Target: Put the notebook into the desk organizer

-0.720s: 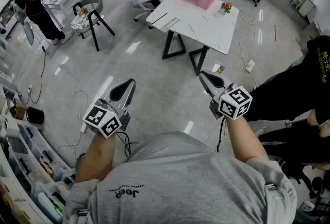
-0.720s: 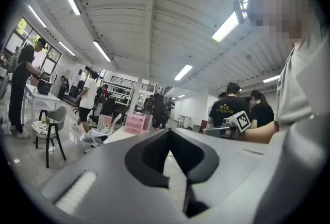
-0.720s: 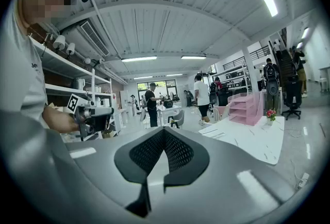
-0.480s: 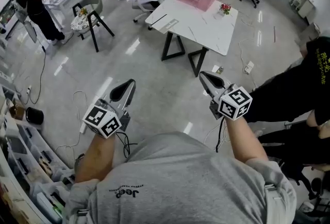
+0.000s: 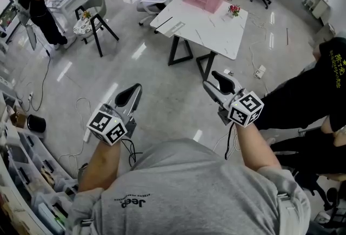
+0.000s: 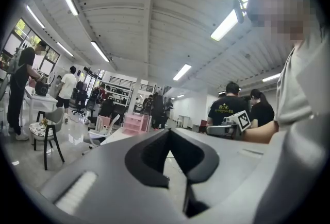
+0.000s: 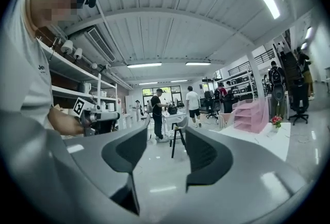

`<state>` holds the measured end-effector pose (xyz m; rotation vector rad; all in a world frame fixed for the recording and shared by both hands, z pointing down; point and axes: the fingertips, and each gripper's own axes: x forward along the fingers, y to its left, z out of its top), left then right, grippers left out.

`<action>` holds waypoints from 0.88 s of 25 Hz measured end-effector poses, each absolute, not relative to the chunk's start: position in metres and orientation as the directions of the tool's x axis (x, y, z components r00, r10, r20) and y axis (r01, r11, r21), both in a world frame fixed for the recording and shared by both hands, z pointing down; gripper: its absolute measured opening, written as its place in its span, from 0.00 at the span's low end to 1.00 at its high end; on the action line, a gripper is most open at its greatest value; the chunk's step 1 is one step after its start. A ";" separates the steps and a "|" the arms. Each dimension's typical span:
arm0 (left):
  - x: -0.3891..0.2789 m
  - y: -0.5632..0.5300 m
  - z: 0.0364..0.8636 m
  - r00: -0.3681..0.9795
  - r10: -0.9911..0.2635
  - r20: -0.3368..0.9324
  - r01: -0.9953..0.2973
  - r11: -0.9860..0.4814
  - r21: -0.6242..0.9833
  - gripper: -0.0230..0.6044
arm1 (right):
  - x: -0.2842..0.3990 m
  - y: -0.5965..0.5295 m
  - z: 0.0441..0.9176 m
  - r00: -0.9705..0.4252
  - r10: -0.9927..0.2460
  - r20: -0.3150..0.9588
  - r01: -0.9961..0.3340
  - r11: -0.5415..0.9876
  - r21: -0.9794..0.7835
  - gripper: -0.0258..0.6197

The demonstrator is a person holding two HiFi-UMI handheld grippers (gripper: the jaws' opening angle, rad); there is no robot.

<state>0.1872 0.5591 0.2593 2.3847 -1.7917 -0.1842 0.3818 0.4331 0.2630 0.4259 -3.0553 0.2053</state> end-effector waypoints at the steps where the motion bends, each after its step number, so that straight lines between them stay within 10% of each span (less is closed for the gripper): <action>1: 0.189 0.557 0.258 0.277 -0.961 -0.006 -0.942 -0.273 0.194 0.13 | 0.382 0.432 0.262 -0.963 -0.261 0.066 -0.267 0.956 -0.123 0.43; 6: 0.204 0.549 0.253 0.273 -0.962 -0.003 -0.945 -0.269 0.184 0.13 | 0.393 0.424 0.262 -0.963 -0.255 0.083 -0.263 0.960 -0.096 0.65; 22: 0.275 0.510 0.243 0.255 -0.967 -0.006 -0.953 -0.253 0.167 0.13 | 0.458 0.380 0.274 -0.969 -0.227 0.102 -0.239 0.963 -0.127 0.67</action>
